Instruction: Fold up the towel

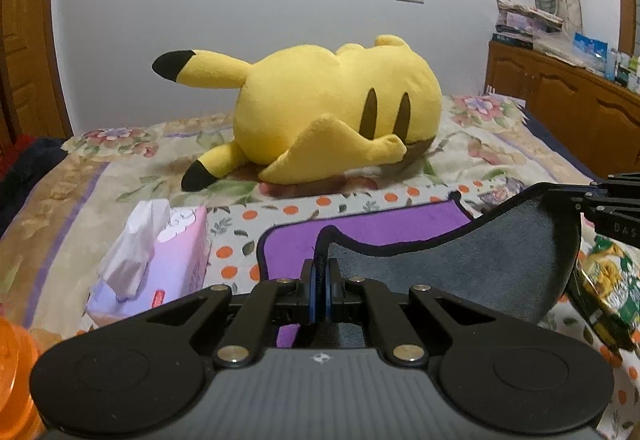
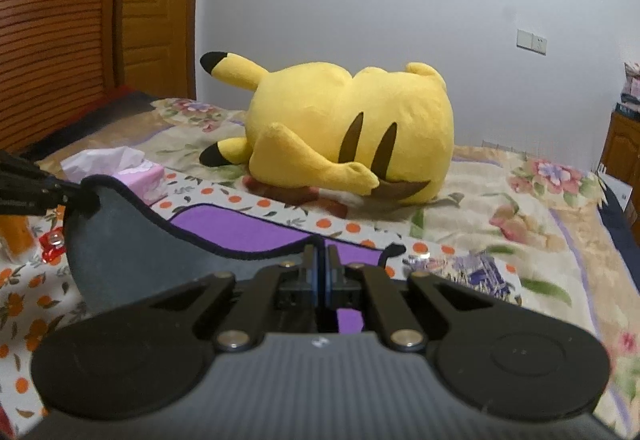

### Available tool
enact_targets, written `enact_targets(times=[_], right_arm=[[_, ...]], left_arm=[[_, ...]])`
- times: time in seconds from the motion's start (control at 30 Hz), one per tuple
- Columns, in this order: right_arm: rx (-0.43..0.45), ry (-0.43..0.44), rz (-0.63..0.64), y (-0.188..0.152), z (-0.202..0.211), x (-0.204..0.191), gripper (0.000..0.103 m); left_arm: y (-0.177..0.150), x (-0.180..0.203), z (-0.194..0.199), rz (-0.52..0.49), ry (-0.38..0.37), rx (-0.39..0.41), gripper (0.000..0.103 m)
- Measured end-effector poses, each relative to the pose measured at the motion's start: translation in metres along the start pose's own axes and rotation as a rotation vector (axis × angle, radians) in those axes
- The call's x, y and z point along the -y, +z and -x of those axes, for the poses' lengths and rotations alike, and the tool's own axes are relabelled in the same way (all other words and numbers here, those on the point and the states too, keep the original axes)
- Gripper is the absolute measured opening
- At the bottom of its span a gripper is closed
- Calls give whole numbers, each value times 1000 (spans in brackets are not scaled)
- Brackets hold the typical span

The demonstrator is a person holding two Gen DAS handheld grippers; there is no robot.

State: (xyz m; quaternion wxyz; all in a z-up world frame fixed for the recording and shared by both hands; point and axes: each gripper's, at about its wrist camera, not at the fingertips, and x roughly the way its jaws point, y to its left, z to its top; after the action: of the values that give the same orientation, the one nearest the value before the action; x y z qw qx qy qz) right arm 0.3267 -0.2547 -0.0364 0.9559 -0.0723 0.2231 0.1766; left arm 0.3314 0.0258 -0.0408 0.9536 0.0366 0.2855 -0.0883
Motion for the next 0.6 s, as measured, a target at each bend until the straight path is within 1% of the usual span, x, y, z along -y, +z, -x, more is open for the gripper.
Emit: enact_targets(times=[0.1, 0.27, 0.6], right_arm=[[-1, -8, 30, 8, -8, 0, 4], [5, -30, 58, 19, -22, 5, 4], [7, -77, 65, 21, -56, 15, 4]], left_arm=[[8, -1, -5, 9, 4, 12, 5], [21, -1, -17, -7, 23, 27, 5], [35, -8, -51, 11, 49, 16, 5]])
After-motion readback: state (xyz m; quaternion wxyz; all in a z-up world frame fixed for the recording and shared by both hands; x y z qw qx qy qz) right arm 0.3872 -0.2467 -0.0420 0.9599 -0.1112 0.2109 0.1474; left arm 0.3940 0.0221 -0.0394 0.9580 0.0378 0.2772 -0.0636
